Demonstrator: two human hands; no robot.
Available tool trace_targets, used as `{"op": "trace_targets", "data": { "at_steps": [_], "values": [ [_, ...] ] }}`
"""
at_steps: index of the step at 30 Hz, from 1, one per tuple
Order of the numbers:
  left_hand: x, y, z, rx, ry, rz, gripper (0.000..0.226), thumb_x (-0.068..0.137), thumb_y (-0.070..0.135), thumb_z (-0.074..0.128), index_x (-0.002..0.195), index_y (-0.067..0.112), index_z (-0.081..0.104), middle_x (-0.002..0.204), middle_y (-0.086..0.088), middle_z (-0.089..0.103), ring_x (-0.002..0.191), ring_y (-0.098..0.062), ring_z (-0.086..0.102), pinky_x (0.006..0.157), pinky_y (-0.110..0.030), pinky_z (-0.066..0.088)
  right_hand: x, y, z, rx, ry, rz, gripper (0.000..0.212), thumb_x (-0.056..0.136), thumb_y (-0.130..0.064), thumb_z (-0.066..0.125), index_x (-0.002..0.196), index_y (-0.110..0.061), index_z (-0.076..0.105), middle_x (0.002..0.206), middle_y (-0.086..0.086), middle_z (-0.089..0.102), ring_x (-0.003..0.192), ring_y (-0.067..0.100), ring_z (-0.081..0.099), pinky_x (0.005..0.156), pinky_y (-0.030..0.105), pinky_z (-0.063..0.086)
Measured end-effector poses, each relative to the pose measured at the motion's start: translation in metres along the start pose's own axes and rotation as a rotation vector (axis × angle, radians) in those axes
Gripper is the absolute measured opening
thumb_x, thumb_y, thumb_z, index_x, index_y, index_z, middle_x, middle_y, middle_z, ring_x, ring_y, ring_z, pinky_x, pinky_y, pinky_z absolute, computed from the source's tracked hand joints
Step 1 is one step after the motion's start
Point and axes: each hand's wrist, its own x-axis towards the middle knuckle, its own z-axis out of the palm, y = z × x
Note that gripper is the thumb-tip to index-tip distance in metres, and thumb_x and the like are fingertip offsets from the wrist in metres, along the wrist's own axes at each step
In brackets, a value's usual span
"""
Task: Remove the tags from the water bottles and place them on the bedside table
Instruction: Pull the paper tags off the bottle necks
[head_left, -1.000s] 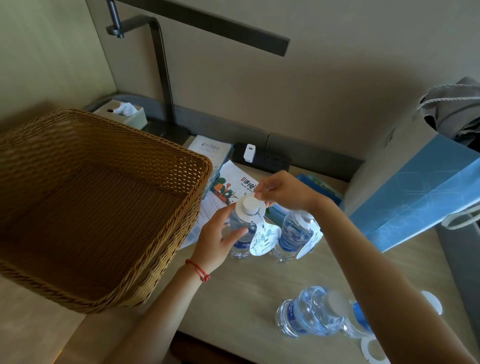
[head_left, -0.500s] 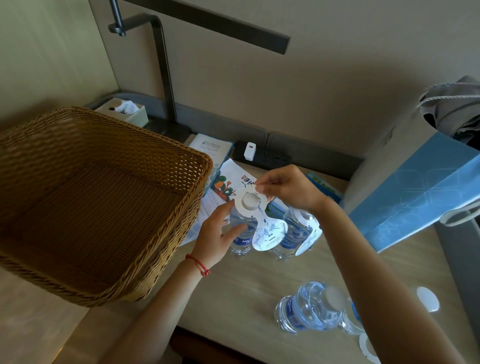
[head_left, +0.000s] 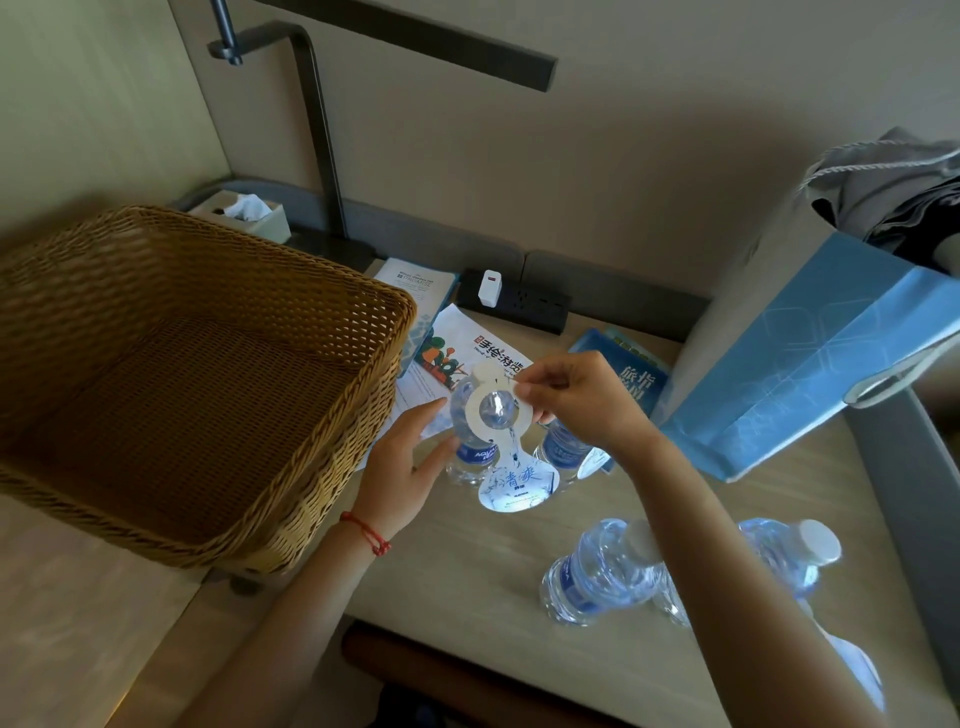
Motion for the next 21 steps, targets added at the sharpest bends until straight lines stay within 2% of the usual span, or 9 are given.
{"op": "trace_targets", "data": {
  "at_steps": [2, 5, 8, 10, 11, 13, 14, 17, 21],
  "values": [
    [-0.013, -0.001, -0.006, 0.043, 0.009, 0.006, 0.044, 0.085, 0.019, 0.060, 0.125, 0.004, 0.051, 0.127, -0.010, 0.056, 0.115, -0.017, 0.052, 0.094, -0.030, 0.044, -0.008, 0.000, 0.005, 0.008, 0.016, 0.031, 0.012, 0.086, -0.006, 0.061, 0.095, -0.003, 0.069, 0.071, 0.006, 0.066, 0.052, 0.010, 0.057, 0.057, 0.015, 0.052],
    [-0.032, -0.001, -0.012, 0.080, 0.038, 0.009, 0.041, 0.085, 0.018, 0.060, 0.124, 0.004, 0.053, 0.125, -0.009, 0.057, 0.116, -0.018, 0.053, 0.095, -0.030, 0.043, -0.019, 0.003, 0.017, 0.001, 0.044, 0.064, 0.011, 0.086, -0.008, 0.061, 0.092, -0.003, 0.069, 0.069, 0.007, 0.065, 0.056, 0.013, 0.057, 0.069, 0.028, 0.053],
    [-0.049, -0.002, -0.016, 0.120, 0.067, 0.004, 0.039, 0.086, 0.018, 0.061, 0.122, 0.004, 0.054, 0.123, -0.009, 0.059, 0.114, -0.018, 0.054, 0.094, -0.028, 0.041, -0.028, 0.011, 0.041, -0.006, 0.086, 0.100, 0.011, 0.085, -0.010, 0.062, 0.091, -0.005, 0.070, 0.070, 0.001, 0.063, 0.060, 0.009, 0.056, 0.071, 0.024, 0.051],
    [-0.060, -0.004, -0.018, 0.167, 0.069, -0.013, 0.042, 0.086, 0.025, 0.057, 0.122, 0.004, 0.055, 0.123, -0.010, 0.059, 0.114, -0.018, 0.053, 0.095, -0.031, 0.041, -0.033, 0.020, 0.061, -0.014, 0.109, 0.127, 0.010, 0.084, -0.010, 0.062, 0.088, -0.005, 0.071, 0.070, 0.001, 0.064, 0.060, 0.009, 0.056, 0.061, 0.012, 0.045],
    [-0.066, -0.005, -0.019, 0.196, 0.061, -0.026, 0.045, 0.086, 0.030, 0.054, 0.121, 0.004, 0.055, 0.123, -0.011, 0.059, 0.115, -0.019, 0.053, 0.096, -0.032, 0.042, -0.035, 0.026, 0.071, -0.027, 0.119, 0.140, 0.010, 0.084, -0.009, 0.062, 0.086, -0.003, 0.071, 0.071, 0.003, 0.065, 0.061, 0.013, 0.057, 0.056, 0.012, 0.042],
    [-0.077, -0.009, -0.019, 0.257, 0.034, -0.053, 0.051, 0.085, 0.038, 0.049, 0.122, 0.003, 0.055, 0.125, -0.013, 0.058, 0.117, -0.022, 0.052, 0.098, -0.033, 0.040, -0.037, 0.040, 0.092, -0.036, 0.129, 0.184, 0.011, 0.084, -0.007, 0.060, 0.084, -0.002, 0.071, 0.076, 0.005, 0.067, 0.066, 0.018, 0.055, 0.057, 0.020, 0.035],
    [-0.082, -0.012, -0.019, 0.285, 0.020, -0.066, 0.051, 0.085, 0.037, 0.049, 0.122, 0.002, 0.055, 0.125, -0.014, 0.058, 0.117, -0.024, 0.052, 0.098, -0.032, 0.039, -0.037, 0.047, 0.101, -0.028, 0.130, 0.216, 0.012, 0.084, -0.007, 0.060, 0.085, -0.003, 0.071, 0.078, 0.006, 0.067, 0.068, 0.017, 0.054, 0.060, 0.020, 0.033],
    [-0.094, -0.021, -0.018, 0.336, -0.009, -0.102, 0.046, 0.084, 0.028, 0.055, 0.121, 0.002, 0.056, 0.122, -0.017, 0.059, 0.115, -0.029, 0.054, 0.096, -0.032, 0.038, -0.035, 0.070, 0.120, -0.014, 0.118, 0.331, 0.014, 0.085, -0.006, 0.056, 0.085, -0.003, 0.070, 0.085, 0.012, 0.070, 0.075, 0.020, 0.057, 0.066, 0.023, 0.038],
    [-0.105, -0.030, -0.017, 0.366, -0.023, -0.145, 0.042, 0.088, 0.024, 0.059, 0.126, 0.007, 0.052, 0.129, -0.012, 0.055, 0.121, -0.023, 0.048, 0.097, -0.028, 0.034, -0.032, 0.092, 0.135, -0.037, 0.125, 0.412, 0.017, 0.084, 0.002, 0.050, 0.085, 0.001, 0.067, 0.089, 0.017, 0.069, 0.083, 0.030, 0.060, 0.071, 0.030, 0.044]
  ]
}}
